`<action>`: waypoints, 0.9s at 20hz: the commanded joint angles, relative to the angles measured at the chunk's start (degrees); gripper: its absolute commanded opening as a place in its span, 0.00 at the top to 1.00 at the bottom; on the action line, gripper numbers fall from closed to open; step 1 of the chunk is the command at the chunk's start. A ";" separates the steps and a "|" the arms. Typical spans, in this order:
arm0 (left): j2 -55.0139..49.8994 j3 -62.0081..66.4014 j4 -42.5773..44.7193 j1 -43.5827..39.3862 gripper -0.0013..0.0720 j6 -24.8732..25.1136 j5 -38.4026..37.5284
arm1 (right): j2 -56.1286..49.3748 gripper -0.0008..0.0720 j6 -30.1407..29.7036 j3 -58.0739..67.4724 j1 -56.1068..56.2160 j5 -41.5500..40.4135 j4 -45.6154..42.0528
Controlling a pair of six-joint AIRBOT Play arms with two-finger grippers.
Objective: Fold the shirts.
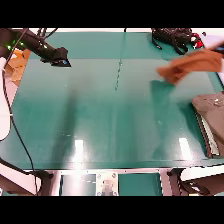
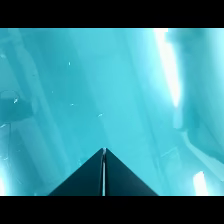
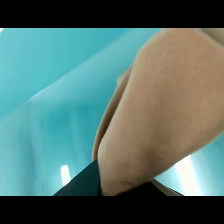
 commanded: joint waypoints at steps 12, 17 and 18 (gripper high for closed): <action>0.02 0.00 -4.61 0.04 0.95 -0.17 2.51 | 9.70 0.97 8.09 -0.17 -26.45 19.23 -21.77; 0.02 0.00 -5.33 0.04 0.95 0.02 2.45 | 17.64 0.97 10.62 -8.94 -26.45 20.94 -35.67; 0.02 0.00 -5.33 0.04 0.95 0.02 2.29 | 18.80 0.97 10.54 -12.46 -26.45 20.94 -37.75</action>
